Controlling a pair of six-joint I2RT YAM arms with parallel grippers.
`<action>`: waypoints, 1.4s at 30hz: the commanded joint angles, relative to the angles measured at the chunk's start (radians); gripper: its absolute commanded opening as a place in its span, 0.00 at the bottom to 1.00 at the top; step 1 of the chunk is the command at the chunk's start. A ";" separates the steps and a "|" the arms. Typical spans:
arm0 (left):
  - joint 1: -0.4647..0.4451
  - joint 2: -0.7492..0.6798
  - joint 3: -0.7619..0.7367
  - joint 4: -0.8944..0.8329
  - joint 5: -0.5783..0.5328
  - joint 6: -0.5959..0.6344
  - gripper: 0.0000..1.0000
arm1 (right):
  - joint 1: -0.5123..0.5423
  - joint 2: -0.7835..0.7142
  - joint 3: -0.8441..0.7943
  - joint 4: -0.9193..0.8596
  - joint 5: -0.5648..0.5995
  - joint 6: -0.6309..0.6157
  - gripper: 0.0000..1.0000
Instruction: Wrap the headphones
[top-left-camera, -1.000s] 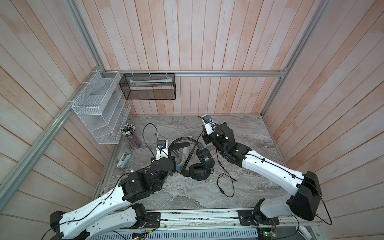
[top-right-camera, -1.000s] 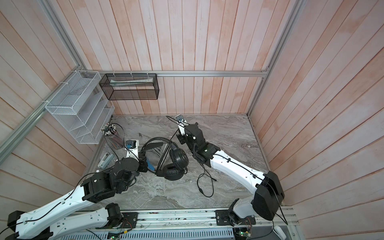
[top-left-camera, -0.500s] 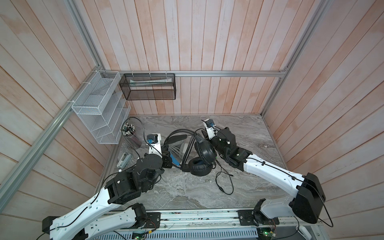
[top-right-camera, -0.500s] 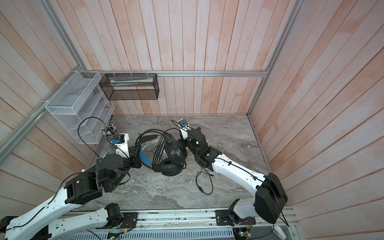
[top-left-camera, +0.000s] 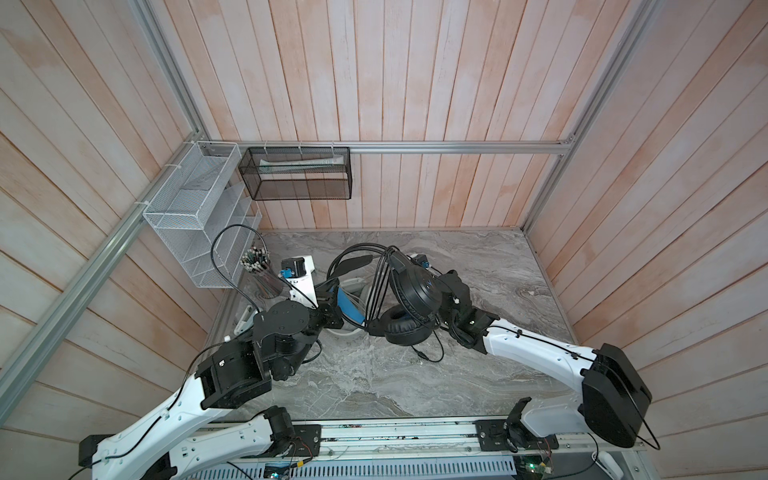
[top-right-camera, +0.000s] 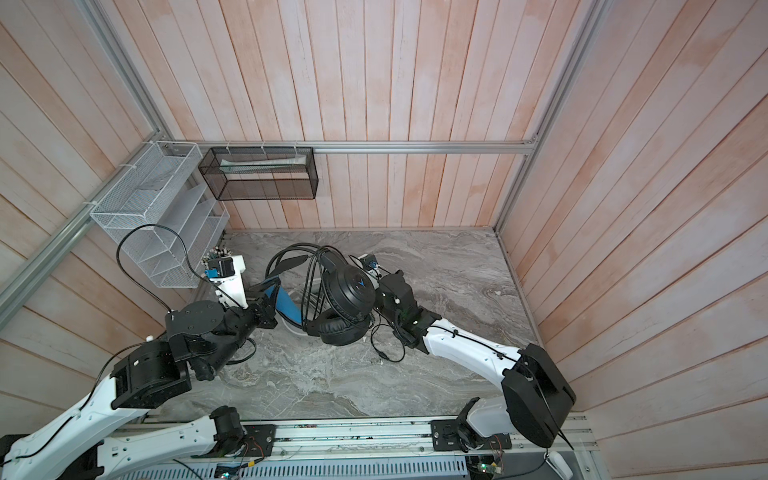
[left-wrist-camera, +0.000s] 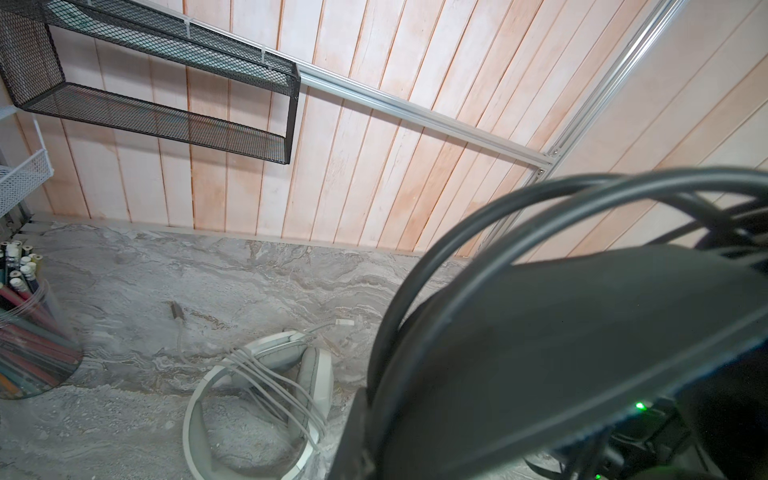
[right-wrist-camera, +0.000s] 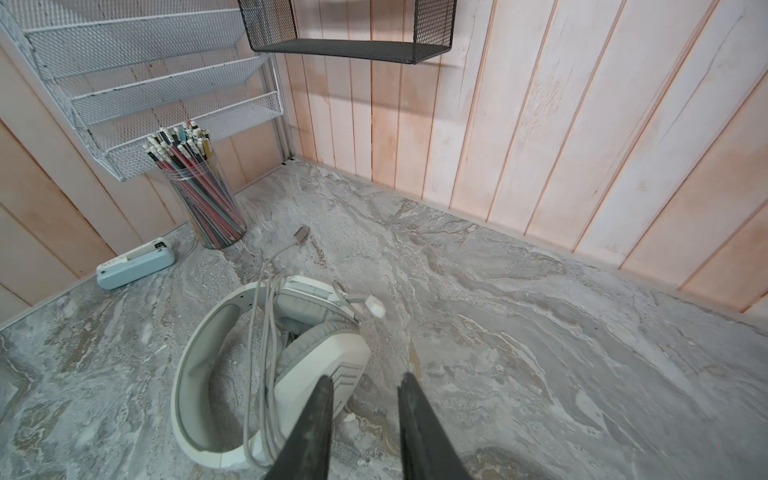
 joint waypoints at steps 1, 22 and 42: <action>0.000 0.005 0.074 0.110 0.009 -0.049 0.00 | -0.006 -0.020 -0.036 0.077 -0.062 0.044 0.27; 0.000 0.116 0.314 0.149 -0.013 0.018 0.00 | -0.006 -0.086 -0.176 0.214 -0.127 0.115 0.34; 0.000 0.105 0.316 0.158 -0.044 0.015 0.00 | -0.006 -0.118 -0.275 0.286 -0.169 0.153 0.36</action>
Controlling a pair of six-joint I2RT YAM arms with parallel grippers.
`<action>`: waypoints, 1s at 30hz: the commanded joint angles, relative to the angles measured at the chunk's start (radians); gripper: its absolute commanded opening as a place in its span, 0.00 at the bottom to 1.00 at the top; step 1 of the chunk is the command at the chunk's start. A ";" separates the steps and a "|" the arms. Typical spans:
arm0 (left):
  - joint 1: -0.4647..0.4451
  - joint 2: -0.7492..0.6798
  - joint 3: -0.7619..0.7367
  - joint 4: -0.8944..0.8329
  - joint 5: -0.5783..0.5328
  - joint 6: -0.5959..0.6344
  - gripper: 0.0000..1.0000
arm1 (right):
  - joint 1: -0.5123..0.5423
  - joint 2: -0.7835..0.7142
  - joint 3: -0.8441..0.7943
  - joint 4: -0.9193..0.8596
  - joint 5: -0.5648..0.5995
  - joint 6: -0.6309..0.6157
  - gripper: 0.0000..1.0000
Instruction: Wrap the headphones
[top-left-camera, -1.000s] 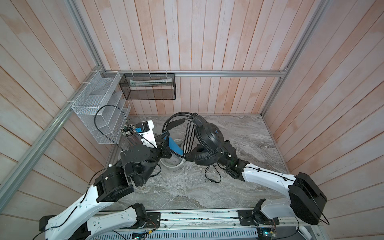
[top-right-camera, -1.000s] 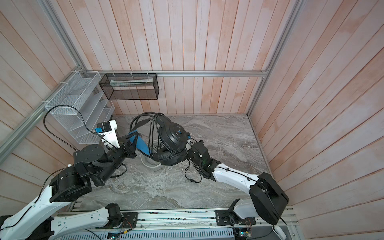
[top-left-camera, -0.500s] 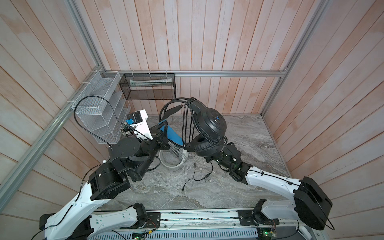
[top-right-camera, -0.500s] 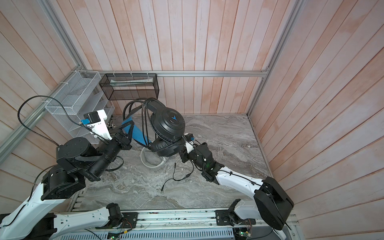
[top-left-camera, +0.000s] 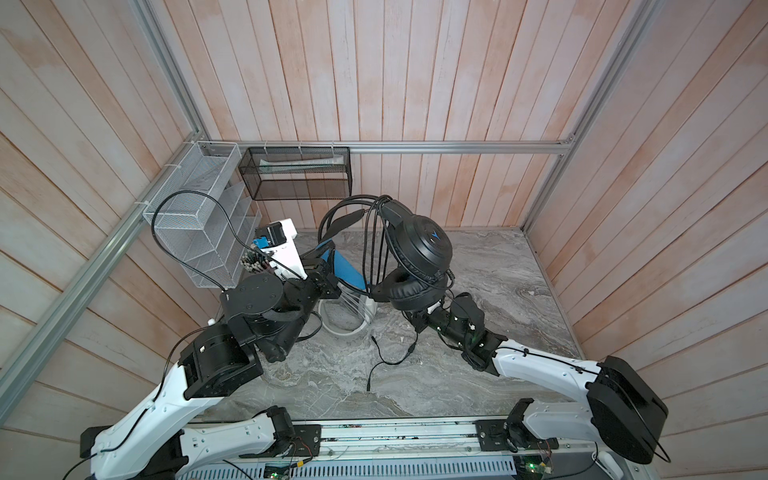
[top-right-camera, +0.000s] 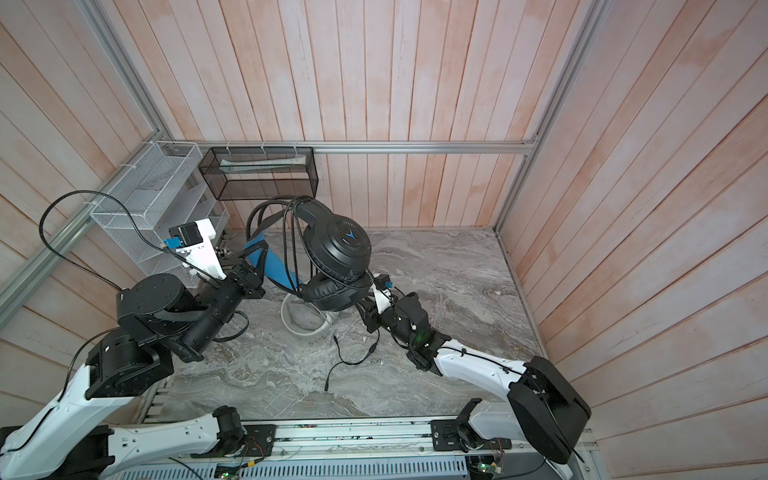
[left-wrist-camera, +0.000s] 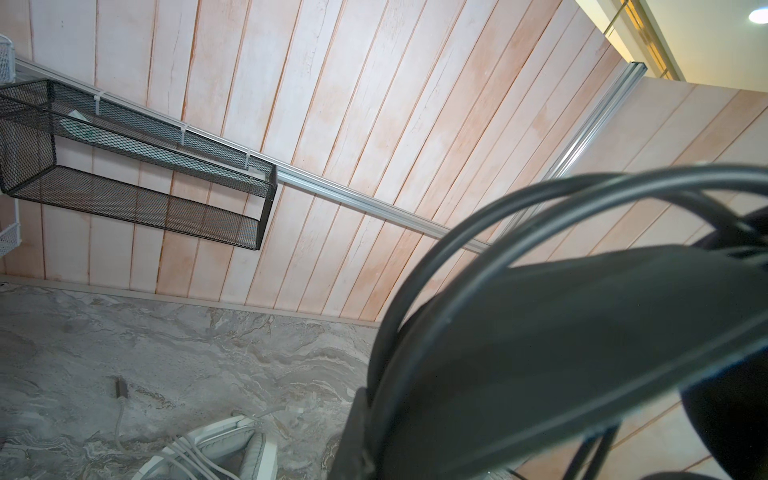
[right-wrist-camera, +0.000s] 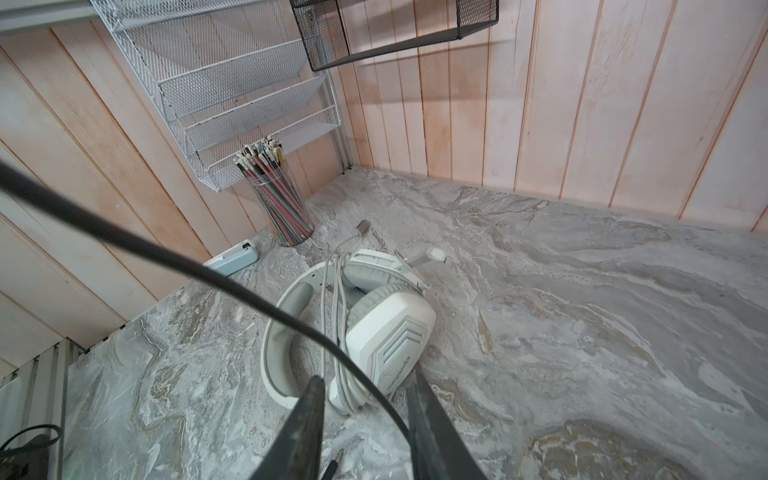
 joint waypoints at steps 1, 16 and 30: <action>0.000 -0.020 0.033 0.096 -0.014 -0.028 0.00 | -0.003 -0.012 -0.003 0.038 -0.018 0.011 0.36; -0.001 -0.015 0.027 0.094 -0.008 -0.037 0.00 | -0.004 0.103 0.041 0.069 -0.109 -0.013 0.46; 0.000 -0.011 0.028 0.081 -0.025 -0.031 0.00 | -0.023 0.228 0.154 0.026 -0.100 -0.070 0.16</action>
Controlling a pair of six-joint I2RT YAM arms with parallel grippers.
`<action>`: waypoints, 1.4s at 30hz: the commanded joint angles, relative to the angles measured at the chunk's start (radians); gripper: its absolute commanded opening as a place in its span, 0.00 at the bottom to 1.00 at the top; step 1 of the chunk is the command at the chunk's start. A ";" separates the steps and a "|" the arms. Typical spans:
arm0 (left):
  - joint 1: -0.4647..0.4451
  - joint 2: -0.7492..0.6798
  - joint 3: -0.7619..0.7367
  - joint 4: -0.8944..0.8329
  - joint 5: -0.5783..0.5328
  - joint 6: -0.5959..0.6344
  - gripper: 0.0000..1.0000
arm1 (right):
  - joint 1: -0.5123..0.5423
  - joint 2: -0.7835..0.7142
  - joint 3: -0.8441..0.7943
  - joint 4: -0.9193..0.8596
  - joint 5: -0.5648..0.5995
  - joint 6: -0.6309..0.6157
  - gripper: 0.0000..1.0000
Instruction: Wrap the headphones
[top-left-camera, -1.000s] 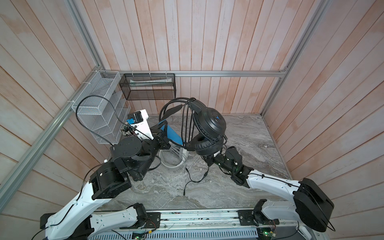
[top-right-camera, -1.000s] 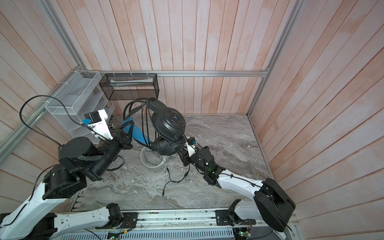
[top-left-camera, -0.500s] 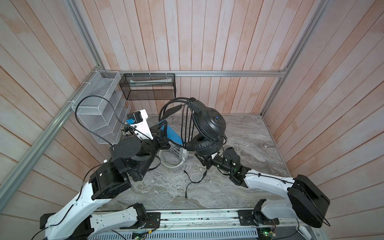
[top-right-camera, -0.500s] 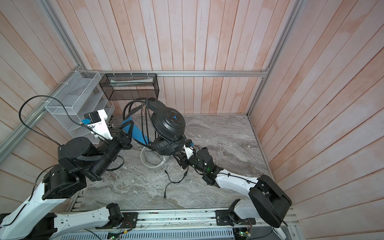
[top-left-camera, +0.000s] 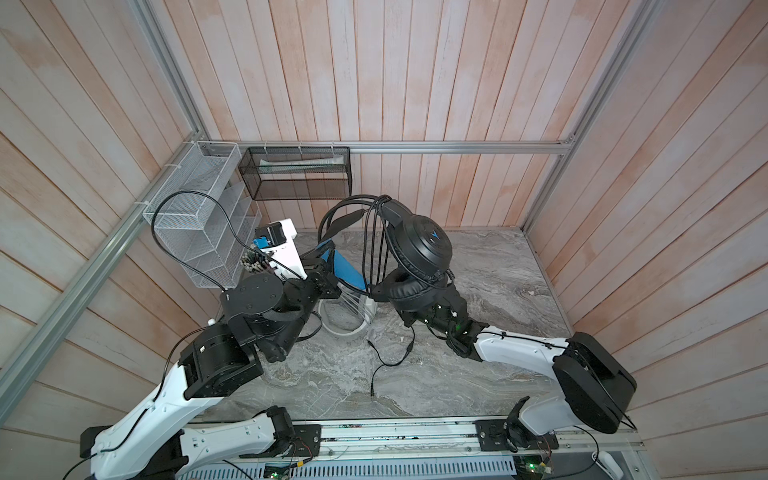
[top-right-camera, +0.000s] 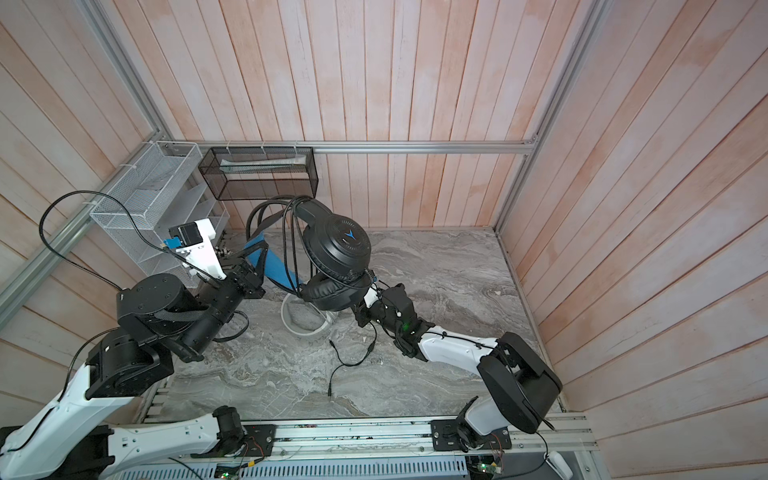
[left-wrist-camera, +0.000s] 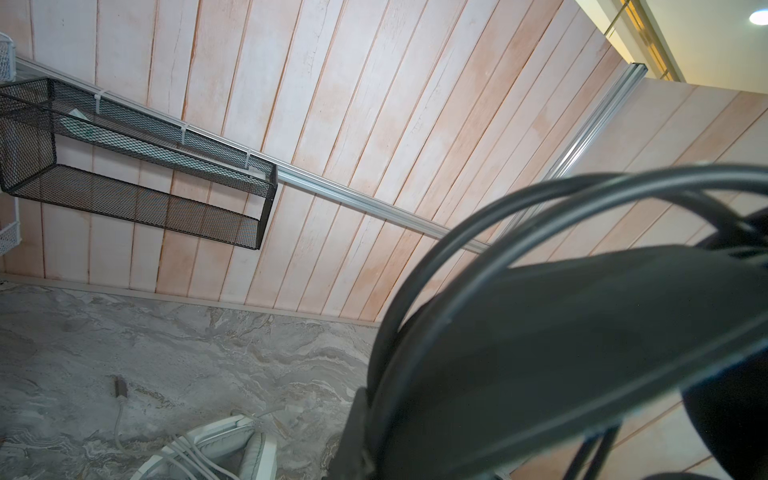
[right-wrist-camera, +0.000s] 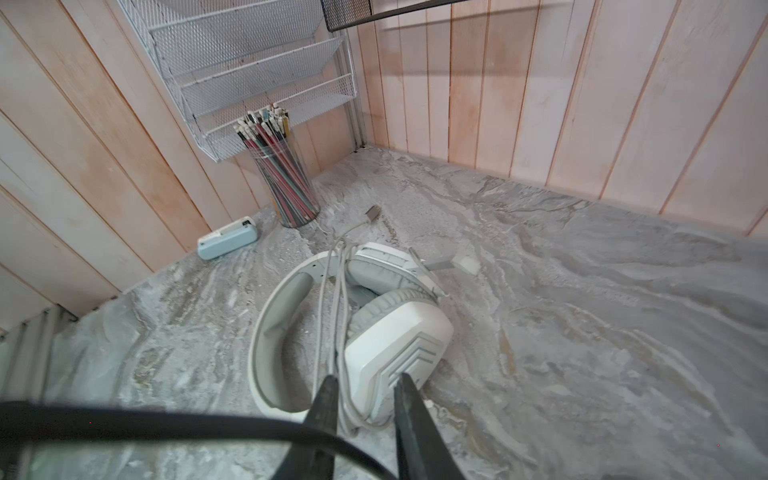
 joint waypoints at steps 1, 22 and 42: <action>0.001 -0.012 0.027 0.084 -0.029 -0.026 0.00 | -0.004 0.021 0.017 0.005 -0.025 0.008 0.12; 0.173 0.093 0.028 0.055 0.011 -0.147 0.00 | 0.243 0.108 0.030 -0.036 -0.023 0.023 0.00; 0.388 0.191 0.026 -0.034 0.154 -0.244 0.00 | 0.369 0.095 0.086 -0.152 -0.139 -0.027 0.00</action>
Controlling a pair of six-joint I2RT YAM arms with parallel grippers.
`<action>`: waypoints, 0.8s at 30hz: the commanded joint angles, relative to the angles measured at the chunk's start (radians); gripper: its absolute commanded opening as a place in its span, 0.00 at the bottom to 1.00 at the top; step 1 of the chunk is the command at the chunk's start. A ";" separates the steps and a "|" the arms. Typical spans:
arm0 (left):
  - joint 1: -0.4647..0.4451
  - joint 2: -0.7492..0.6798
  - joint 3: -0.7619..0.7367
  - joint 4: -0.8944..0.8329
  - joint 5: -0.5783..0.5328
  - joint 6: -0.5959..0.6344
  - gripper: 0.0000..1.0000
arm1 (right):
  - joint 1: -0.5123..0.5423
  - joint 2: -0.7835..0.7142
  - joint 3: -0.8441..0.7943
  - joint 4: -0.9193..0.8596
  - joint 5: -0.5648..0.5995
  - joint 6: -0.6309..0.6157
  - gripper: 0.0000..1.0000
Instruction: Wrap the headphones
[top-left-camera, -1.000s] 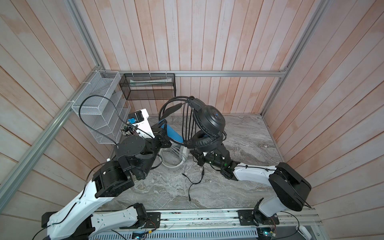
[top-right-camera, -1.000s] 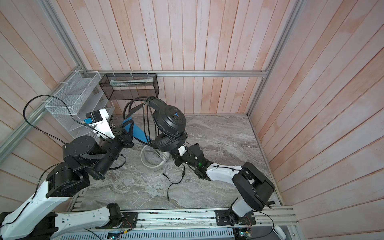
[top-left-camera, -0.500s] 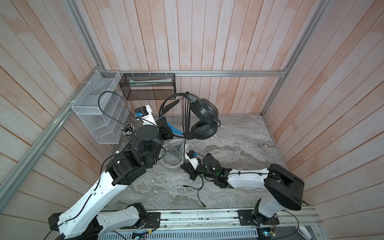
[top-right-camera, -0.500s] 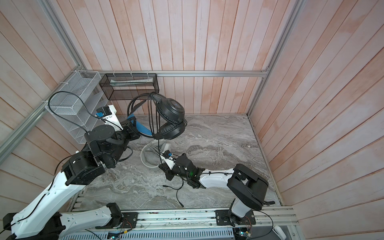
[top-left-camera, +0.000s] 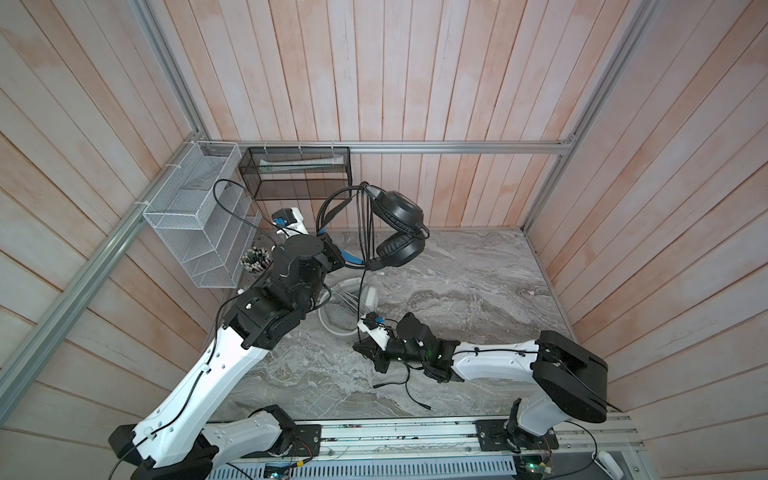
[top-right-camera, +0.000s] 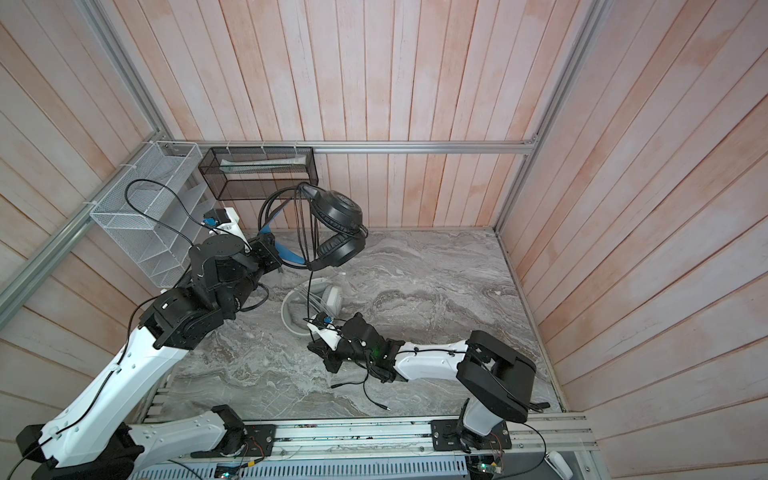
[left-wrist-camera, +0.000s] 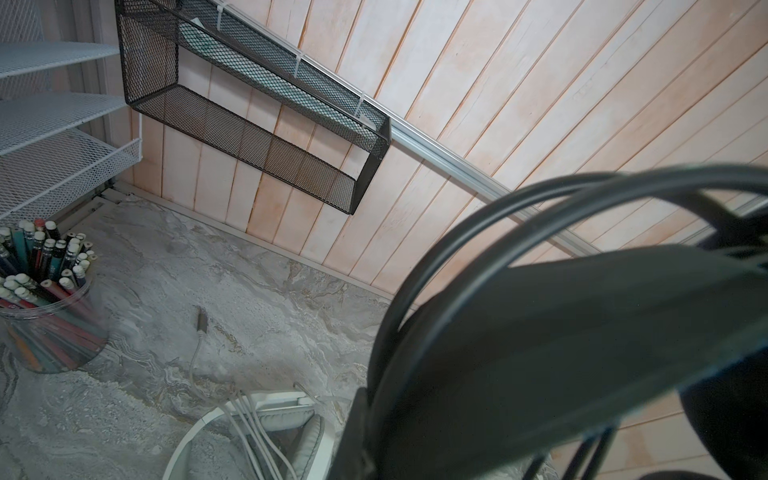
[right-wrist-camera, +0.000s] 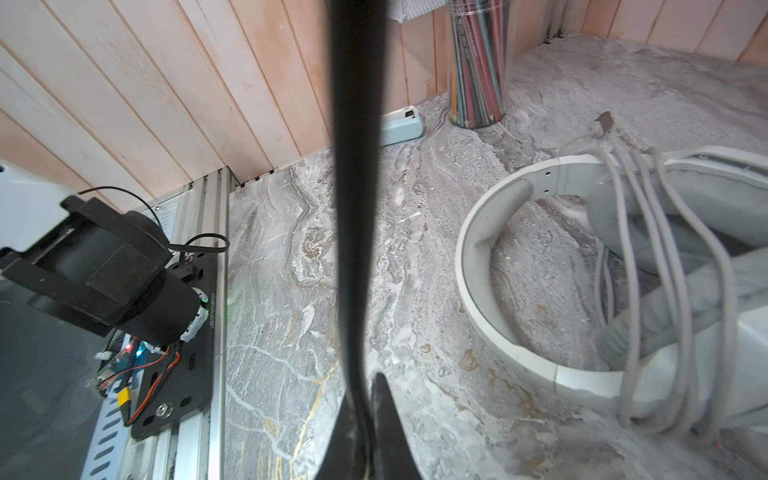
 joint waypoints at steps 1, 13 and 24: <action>0.028 0.002 0.019 0.056 0.008 -0.029 0.00 | 0.037 -0.011 0.037 -0.057 -0.040 -0.029 0.00; 0.170 0.085 -0.074 0.055 0.030 0.013 0.00 | 0.148 -0.146 0.081 -0.266 0.021 -0.102 0.00; 0.170 0.135 -0.222 0.112 0.036 0.081 0.00 | 0.155 -0.307 0.241 -0.565 0.171 -0.263 0.00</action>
